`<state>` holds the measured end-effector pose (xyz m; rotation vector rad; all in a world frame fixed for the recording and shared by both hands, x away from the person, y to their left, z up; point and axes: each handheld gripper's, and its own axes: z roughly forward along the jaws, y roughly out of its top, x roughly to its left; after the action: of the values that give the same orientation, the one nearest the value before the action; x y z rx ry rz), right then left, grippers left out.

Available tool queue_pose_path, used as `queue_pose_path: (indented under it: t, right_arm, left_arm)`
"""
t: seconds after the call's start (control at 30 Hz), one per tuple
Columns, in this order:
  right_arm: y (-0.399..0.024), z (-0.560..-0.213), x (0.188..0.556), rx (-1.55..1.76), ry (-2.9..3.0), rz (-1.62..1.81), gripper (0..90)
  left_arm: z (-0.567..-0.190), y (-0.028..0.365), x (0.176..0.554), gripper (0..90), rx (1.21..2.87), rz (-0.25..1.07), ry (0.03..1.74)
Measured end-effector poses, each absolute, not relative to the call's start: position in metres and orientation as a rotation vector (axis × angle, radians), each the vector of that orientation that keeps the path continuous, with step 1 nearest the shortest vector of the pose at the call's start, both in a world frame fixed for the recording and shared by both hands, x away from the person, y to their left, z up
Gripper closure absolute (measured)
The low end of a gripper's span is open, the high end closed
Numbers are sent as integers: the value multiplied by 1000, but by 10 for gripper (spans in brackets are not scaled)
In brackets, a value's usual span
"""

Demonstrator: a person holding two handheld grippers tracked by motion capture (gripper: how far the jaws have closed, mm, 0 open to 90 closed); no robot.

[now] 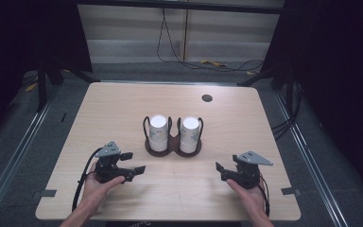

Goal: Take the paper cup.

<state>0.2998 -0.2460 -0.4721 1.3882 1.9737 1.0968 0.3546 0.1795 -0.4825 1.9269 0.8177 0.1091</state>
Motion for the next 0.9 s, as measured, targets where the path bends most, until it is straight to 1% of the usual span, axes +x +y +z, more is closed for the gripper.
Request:
queue_pose_path:
  t: [0.43,0.5,0.57,0.77,0.9]
  right_arm:
    - [-242,-473,302,1365,2020,1170,254]
    - [-241,-473,302,1365,2024,1175,254]
    - [-240,-473,301,1356,2031,1197,253]
    - [-238,-471,299,1354,2041,1217,252]
    - [-233,-473,297,1347,2104,1209,252]
  left_arm:
    - [-480,176,356,195,1932,117,815]
    - [-480,176,357,190,1936,121,811]
    - [-479,176,357,165,1945,131,810]
    - [-470,177,359,166,1911,158,810]
    - [-463,172,364,164,1888,135,807]
